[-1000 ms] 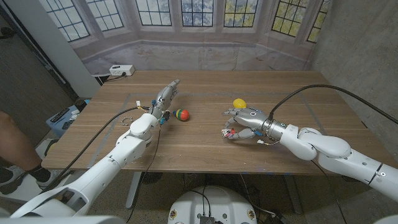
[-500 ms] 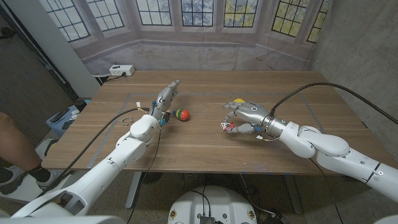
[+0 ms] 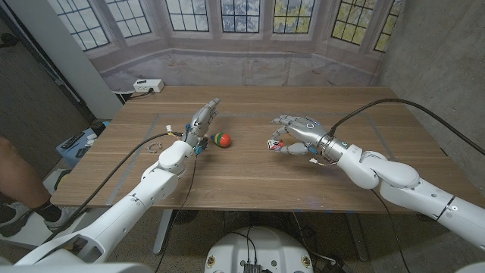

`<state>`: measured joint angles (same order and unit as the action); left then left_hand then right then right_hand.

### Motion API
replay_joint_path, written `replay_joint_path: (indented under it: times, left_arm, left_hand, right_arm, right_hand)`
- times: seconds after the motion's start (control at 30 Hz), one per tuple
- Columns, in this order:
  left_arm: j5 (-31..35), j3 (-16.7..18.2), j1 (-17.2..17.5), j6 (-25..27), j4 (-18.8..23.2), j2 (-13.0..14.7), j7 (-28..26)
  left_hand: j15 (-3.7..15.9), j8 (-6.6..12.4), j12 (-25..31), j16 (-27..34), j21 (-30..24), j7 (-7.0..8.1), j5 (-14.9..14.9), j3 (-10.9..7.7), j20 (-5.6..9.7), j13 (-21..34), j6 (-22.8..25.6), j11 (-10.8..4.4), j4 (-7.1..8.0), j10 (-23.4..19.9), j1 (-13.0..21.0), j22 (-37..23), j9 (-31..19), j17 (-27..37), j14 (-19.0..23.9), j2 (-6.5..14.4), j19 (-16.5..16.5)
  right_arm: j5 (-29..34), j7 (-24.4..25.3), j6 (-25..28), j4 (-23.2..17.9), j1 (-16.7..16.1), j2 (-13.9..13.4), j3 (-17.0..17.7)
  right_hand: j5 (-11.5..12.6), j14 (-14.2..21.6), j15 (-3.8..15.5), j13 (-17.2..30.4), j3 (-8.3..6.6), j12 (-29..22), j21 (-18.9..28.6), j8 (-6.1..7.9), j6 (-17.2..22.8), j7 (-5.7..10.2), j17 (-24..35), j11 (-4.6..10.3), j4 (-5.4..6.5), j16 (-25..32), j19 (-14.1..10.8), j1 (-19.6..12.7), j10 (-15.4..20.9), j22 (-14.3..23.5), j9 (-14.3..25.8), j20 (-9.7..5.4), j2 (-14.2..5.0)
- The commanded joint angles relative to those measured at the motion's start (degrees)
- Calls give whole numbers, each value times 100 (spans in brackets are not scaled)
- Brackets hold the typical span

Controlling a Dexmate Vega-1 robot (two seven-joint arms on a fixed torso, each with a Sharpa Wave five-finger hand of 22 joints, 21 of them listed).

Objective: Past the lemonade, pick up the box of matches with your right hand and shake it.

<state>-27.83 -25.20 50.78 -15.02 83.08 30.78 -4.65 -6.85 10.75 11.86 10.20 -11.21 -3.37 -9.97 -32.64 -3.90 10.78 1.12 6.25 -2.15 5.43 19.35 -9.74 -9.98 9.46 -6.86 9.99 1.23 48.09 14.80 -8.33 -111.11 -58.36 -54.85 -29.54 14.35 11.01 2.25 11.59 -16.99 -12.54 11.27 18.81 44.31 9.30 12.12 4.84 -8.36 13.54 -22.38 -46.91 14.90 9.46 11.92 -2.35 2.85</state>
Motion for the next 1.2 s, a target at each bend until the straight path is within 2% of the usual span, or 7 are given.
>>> replay_joint_path:
  times: [0.03,0.43,0.93,1.2]
  left_arm:
    - [9,-11,-9,-7,-15,-17,7]
    - [4,0,-29,-17,-76,-45,-18]
    - [-15,-1,-33,25,-107,-67,-49]
    - [-17,-13,-88,-16,-190,-105,-19]
  left_hand:
    - [-21,-20,13,2,3,-13,-22,-3,-30,22,9,29,-29,-29,57,-24,-31,20,49,-5,17]
    - [-24,-19,18,4,-1,-20,-24,-2,-24,23,13,22,-33,-44,61,-23,-31,20,58,-2,30]
    - [-44,-12,21,7,-5,-31,-26,-2,-56,23,38,46,-39,-57,68,-24,-31,19,77,1,45]
    - [-50,-13,24,12,-8,-32,-28,-3,-87,23,41,49,-42,-69,71,-25,-31,18,97,1,53]
  right_arm:
    - [-55,220,82,280,318,349,-175]
    - [-277,294,84,742,764,734,-399]
    - [-677,392,260,1038,1028,1034,-528]
    - [-1001,565,283,1322,1163,1301,-590]
  right_hand:
    - [3,26,358,12,1,8,-12,-19,-9,-10,12,-20,11,24,-19,-11,52,32,11,-15,-28]
    - [-5,28,354,12,12,6,-18,-36,-18,-8,9,-17,14,20,-13,-9,91,31,9,-8,-34]
    - [-13,11,324,13,19,22,-30,-65,-53,-15,7,-17,21,9,14,-9,90,31,7,16,-55]
    - [-19,11,318,13,24,18,-33,-72,-50,-30,6,-18,26,6,22,-7,120,31,7,14,-70]
